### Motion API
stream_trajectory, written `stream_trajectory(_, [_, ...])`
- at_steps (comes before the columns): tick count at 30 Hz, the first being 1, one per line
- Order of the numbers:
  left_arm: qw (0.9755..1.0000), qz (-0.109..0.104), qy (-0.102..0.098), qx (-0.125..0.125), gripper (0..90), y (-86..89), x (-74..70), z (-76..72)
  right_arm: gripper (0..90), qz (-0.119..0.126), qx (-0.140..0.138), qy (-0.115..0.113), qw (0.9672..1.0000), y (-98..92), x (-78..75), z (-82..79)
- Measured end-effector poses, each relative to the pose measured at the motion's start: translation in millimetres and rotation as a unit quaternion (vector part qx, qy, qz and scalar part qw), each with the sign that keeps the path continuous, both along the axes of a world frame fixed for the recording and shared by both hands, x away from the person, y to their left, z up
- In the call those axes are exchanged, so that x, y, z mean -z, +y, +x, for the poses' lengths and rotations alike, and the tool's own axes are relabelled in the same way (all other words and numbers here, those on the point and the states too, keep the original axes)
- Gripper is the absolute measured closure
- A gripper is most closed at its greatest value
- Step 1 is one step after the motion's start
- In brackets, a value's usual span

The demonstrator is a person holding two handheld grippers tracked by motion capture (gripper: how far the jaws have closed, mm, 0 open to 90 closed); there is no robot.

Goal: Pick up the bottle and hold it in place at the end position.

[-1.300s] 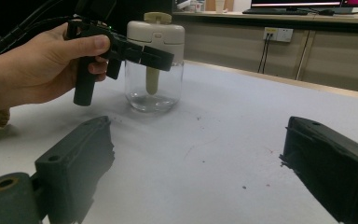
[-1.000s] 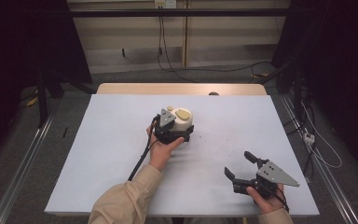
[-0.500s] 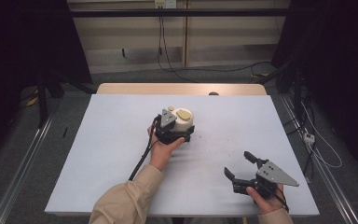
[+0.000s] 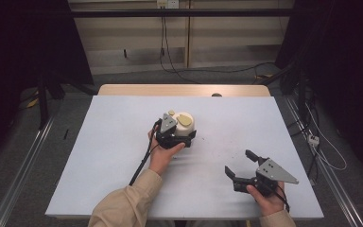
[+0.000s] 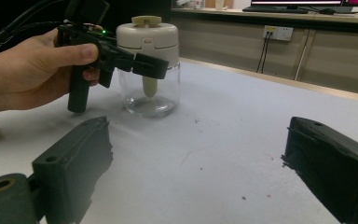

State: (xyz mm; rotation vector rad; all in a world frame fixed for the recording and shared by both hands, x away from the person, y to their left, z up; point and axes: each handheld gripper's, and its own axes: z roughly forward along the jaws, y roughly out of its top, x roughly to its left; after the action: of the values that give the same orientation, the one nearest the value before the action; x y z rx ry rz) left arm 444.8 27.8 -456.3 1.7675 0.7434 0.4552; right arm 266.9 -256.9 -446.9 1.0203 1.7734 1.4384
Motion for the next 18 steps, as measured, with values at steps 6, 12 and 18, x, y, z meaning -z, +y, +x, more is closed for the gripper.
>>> stream_trajectory(6, [1.0000, -0.009, -0.003, -0.002, 5.1, 0.2, 2.4, -0.4, 4.7, 0.010, -0.001, 0.016, 0.9998, 4.1, -3.6, 12.1])
stream_trajectory(12, [0.9999, -0.010, -0.002, -0.004, 5.1, -0.5, 2.4, -1.0, 4.9, 0.015, -0.006, 0.034, 0.9993, 13.0, -5.5, 27.4])
stream_trajectory(18, [0.9999, -0.008, -0.006, -0.004, 5.2, -0.4, 2.5, -1.3, 7.6, 0.019, -0.018, 0.041, 0.9988, 21.3, -10.8, 39.3])
